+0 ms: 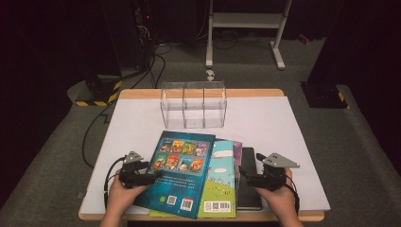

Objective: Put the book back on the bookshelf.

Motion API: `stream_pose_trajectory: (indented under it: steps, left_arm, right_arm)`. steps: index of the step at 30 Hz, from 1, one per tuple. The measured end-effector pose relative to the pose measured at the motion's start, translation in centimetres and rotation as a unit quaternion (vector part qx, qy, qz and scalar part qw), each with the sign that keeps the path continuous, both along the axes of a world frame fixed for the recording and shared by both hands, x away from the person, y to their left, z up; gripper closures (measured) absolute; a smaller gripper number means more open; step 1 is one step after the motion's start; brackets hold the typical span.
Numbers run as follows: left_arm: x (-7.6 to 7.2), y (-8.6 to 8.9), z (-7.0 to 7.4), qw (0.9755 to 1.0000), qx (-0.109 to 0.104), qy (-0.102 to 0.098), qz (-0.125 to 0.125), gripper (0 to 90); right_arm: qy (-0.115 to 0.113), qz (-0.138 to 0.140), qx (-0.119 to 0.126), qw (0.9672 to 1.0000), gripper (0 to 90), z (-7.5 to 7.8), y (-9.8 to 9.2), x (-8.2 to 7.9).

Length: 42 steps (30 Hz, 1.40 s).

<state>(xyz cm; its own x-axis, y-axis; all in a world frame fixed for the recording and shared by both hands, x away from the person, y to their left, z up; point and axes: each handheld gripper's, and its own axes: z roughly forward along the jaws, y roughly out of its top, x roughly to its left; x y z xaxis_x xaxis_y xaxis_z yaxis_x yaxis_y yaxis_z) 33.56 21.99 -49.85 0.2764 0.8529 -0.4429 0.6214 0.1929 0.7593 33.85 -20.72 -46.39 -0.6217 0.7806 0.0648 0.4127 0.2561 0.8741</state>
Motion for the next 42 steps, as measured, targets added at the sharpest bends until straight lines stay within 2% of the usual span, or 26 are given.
stream_pose_trajectory:
  steps: [4,9,10,11,12,13,14,15,17,19,20,22,23,24,25,26,27,29,34,38,42]
  left_arm:
    - [-0.1,-0.1,0.1,1.0,0.0,0.001,-0.003,25.0]
    - [-0.3,-0.3,0.2,0.9999,0.011,-0.004,-0.011,28.1]
    - [-0.6,-0.5,0.4,0.9995,-0.006,-0.012,-0.028,32.9]
    - [-0.7,-0.8,0.7,0.9973,-0.051,-0.005,-0.052,40.5]
    - [-0.8,-1.3,0.8,0.9958,-0.064,-0.003,-0.066,39.5]
    - [-0.8,-1.3,0.8,0.9958,-0.064,-0.003,-0.066,38.1]
    - [-1.0,-2.7,0.8,0.9975,-0.013,-0.025,-0.066,37.3]
    - [-1.0,-3.1,0.8,0.9974,0.007,-0.031,-0.065,35.7]
    - [-1.0,-3.1,0.9,0.9978,0.019,-0.035,-0.054,32.7]
    - [-0.7,-2.2,0.8,0.9989,0.012,-0.033,-0.03,31.2]
    - [-0.7,-2.2,0.8,0.9989,0.012,-0.033,-0.03,28.0]
    - [-0.1,-0.4,0.6,0.9998,-0.004,-0.014,0.009,24.8]
    - [-0.1,-0.4,0.6,0.9998,-0.004,-0.014,0.009,23.8]
    - [0.2,0.2,0.2,0.9997,-0.011,0.002,0.021,22.9]
    - [0.3,0.2,0.0,0.9996,-0.013,0.012,0.021,22.3]
    - [0.3,0.2,0.0,0.9996,-0.013,0.012,0.021,22.2]
    - [0.3,-0.1,-0.1,0.9992,-0.034,0.017,0.01,24.7]
    - [0.2,-0.2,-0.1,0.9995,-0.027,0.015,0.009,25.0]
    - [0.1,-0.3,-0.1,0.9994,-0.031,0.016,0.005,25.7]
    - [-0.2,-1.0,0.0,0.9992,-0.035,0.014,-0.016,29.9]
    - [-0.4,-1.8,0.2,0.999,-0.033,0.01,-0.027,30.1]
  right_arm:
    - [-0.004,0.002,-0.002,1.0,15.0,0.1,0.0,-0.1]
    - [-0.021,0.001,-0.012,0.9997,15.8,0.1,0.1,-0.3]
    - [-0.026,-0.001,-0.014,0.9996,17.1,0.2,0.1,-0.3]
    - [-0.028,0.001,-0.012,0.9995,18.5,0.2,0.0,-0.4]
    - [-0.032,0.002,-0.015,0.9994,19.5,0.2,0.0,-0.5]
    - [-0.032,0.002,-0.015,0.9994,19.5,0.2,0.0,-0.5]
    - [-0.039,-0.002,-0.02,0.999,20.2,0.2,0.0,-0.5]
    - [-0.04,0.0,-0.018,0.999,20.7,0.3,0.0,-0.5]
    - [-0.042,0.001,-0.02,0.9989,22.6,0.3,-0.1,-0.6]
    - [-0.046,-0.002,-0.022,0.9987,23.0,0.3,-0.3,-0.7]
    - [-0.047,-0.002,-0.02,0.9987,23.1,0.3,-0.3,-0.7]
    - [-0.045,-0.005,-0.018,0.9988,21.9,0.3,-0.5,-0.7]
    - [-0.042,-0.005,-0.017,0.999,22.3,0.3,-0.5,-0.6]
    - [-0.043,-0.006,-0.014,0.999,23.2,0.2,-0.6,-0.7]
    - [-0.039,-0.006,-0.013,0.9991,23.9,0.2,-0.6,-0.6]
    - [-0.038,-0.005,-0.01,0.9992,23.8,0.2,-0.6,-0.6]
    - [-0.038,-0.005,-0.009,0.9992,22.0,0.2,-0.6,-0.6]
    - [-0.03,-0.014,-0.011,0.9994,14.5,0.3,-0.4,-0.5]
    - [-0.023,-0.01,-0.002,0.9997,12.5,0.4,-0.1,-0.5]
    - [-0.026,-0.002,0.003,0.9997,13.8,0.6,0.2,-0.6]
    - [-0.022,0.001,0.004,0.9998,13.8,0.6,0.4,-0.6]
